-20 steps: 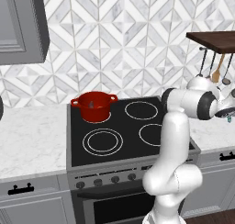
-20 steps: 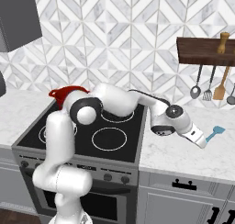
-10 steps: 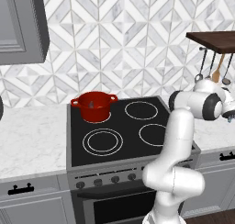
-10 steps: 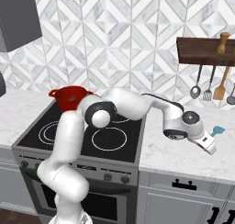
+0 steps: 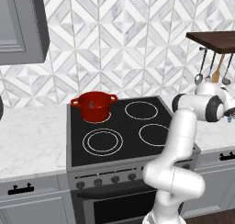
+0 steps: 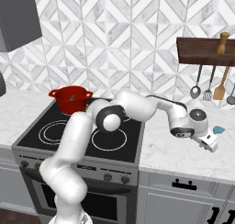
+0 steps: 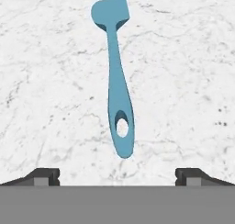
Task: Put the potato and onion in the pot. Retrieve the spatula and lightly stir the vegetables in the pot.
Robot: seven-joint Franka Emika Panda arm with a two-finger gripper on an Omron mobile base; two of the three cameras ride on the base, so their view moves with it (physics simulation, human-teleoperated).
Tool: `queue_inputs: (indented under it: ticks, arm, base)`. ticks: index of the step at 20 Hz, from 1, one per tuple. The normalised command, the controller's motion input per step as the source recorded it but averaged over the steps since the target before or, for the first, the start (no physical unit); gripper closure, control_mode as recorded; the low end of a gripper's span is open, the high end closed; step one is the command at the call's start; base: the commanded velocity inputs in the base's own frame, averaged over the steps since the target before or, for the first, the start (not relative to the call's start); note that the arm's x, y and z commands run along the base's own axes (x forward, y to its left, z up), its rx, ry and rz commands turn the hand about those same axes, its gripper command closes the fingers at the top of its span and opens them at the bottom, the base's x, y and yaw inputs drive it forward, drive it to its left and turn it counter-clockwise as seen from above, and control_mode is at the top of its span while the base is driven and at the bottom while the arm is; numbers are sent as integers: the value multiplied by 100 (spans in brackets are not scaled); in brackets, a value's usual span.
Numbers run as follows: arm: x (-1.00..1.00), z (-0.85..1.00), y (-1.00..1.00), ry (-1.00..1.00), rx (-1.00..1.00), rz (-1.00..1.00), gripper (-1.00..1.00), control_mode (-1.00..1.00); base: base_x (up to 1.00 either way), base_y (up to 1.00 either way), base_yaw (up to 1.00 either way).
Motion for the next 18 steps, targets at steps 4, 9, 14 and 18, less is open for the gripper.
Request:
queue_inputs:
  ticks: [4, 9, 14, 18]
  arm:
    - [34, -28, -7, 5, 1, 0, -100, -100]
    - [17, -24, -15, 0, 0, 0, -100, -100]
    - [5, -21, -21, 0, 0, 0, -100, -100]
    - [23, -17, -13, 0, 0, 0, -100, -100]
  base:
    - [0, 0, 0]
    - [0, 0, 0]
    - [0, 0, 0]
    - [0, 0, 0]
